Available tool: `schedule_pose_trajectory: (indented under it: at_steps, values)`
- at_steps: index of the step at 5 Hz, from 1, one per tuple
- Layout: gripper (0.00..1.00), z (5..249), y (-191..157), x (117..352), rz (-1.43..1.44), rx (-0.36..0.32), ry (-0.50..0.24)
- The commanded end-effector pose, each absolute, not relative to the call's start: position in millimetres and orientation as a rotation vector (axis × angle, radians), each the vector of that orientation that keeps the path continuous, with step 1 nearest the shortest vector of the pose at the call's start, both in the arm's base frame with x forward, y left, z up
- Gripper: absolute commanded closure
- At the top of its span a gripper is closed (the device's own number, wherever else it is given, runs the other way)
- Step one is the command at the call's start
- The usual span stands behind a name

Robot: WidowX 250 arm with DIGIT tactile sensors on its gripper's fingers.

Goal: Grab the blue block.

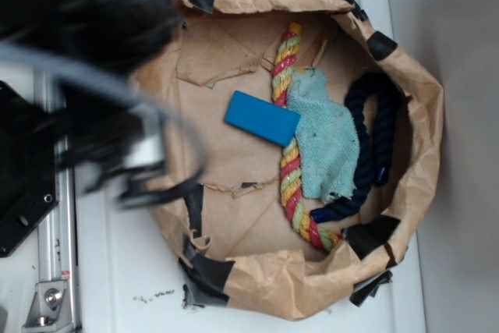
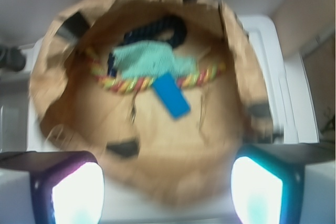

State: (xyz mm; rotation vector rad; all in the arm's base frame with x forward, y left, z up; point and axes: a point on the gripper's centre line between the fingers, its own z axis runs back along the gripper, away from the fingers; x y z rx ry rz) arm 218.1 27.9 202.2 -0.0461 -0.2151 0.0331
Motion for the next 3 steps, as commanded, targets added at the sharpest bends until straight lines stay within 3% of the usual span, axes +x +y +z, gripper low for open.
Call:
schedule_pose_trajectory:
  at_steps: [1, 2, 3]
  values:
    - [0.00, 127, 10, 256, -0.170, -0.063, -0.137]
    - [0.00, 82, 6, 229, -0.198, -0.002, -0.034]
    - [0.00, 63, 18, 227, -0.200, 0.067, -0.019]
